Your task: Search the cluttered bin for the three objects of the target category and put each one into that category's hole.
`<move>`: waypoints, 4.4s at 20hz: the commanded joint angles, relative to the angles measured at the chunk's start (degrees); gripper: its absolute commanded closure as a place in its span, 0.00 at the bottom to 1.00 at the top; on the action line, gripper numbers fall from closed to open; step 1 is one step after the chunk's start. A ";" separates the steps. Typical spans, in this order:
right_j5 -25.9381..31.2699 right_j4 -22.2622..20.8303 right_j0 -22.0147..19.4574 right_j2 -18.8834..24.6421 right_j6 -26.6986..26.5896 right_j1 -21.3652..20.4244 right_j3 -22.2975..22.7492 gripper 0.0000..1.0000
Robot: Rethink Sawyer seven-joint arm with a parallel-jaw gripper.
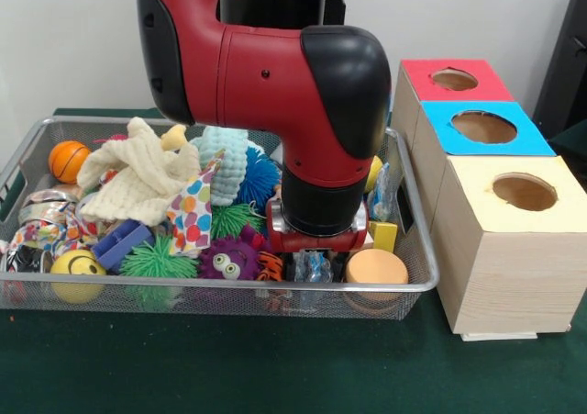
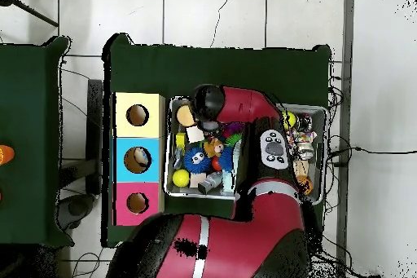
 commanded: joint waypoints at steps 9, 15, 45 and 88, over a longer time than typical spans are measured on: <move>-11.16 -5.76 -2.81 1.51 1.88 10.90 -0.99 1.00; -12.04 -5.73 -2.33 0.76 3.57 10.73 -0.73 1.00; -7.39 -4.50 -1.99 0.38 3.30 4.12 3.70 1.00; -8.99 -5.10 -1.14 -0.47 4.24 4.34 4.10 1.00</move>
